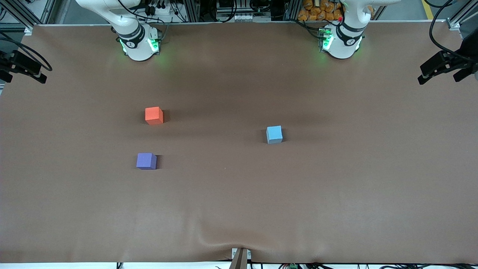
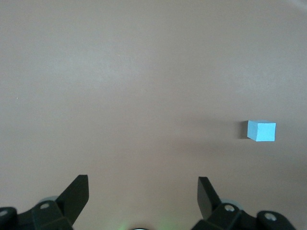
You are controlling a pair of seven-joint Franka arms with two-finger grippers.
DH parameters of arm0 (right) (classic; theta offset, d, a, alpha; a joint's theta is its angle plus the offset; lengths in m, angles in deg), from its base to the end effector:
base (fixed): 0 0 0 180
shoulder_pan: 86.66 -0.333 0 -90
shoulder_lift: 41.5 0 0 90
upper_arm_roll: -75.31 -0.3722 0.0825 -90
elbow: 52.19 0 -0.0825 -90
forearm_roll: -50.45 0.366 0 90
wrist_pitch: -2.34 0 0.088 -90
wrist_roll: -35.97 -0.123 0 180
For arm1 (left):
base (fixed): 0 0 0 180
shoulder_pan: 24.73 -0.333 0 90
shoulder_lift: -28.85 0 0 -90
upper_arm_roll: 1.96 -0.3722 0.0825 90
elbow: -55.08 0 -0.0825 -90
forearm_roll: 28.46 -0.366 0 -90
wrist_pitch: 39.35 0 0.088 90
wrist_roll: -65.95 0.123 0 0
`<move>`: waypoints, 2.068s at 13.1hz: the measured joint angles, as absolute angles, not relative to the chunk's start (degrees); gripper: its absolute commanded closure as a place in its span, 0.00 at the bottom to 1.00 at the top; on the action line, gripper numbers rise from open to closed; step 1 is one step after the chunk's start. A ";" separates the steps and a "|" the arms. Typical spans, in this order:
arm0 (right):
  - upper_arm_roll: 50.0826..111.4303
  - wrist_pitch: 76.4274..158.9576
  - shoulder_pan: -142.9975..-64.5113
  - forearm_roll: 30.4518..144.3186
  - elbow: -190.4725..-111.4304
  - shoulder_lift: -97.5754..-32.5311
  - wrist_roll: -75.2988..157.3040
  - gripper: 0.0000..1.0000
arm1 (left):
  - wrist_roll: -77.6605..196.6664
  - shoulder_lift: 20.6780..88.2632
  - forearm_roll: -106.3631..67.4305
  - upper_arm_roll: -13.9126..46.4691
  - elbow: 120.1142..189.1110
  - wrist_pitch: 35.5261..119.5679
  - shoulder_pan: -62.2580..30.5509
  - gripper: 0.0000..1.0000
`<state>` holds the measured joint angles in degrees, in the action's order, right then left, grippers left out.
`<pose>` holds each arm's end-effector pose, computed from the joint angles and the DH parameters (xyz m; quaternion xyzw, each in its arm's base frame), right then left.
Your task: Place blue block between orange and purple blocks
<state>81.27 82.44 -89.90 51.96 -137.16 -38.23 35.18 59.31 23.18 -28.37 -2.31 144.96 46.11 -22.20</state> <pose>0.4955 -0.0221 0.7183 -0.9994 0.0284 0.0138 0.0162 0.4914 -0.0187 0.7095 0.9992 0.0388 0.0108 0.0019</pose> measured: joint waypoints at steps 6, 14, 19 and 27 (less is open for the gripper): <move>81.27 82.44 -89.90 51.96 -137.16 -38.24 35.18 0.00 | 61.52 23.48 -28.37 -2.37 144.96 46.00 -22.32 0.00; 81.27 82.45 -89.90 51.96 -137.16 -38.26 35.18 0.00 | 61.68 26.03 -28.37 -2.01 143.23 46.01 -21.78 0.00; 81.27 82.46 -89.90 51.96 -137.16 -38.27 35.18 0.00 | 61.69 26.66 -28.37 -1.62 143.18 46.01 -21.40 0.00; 81.26 82.50 -89.90 51.96 -137.15 -38.27 35.18 0.00 | 61.69 27.81 -28.37 -1.46 143.07 46.05 -19.95 0.00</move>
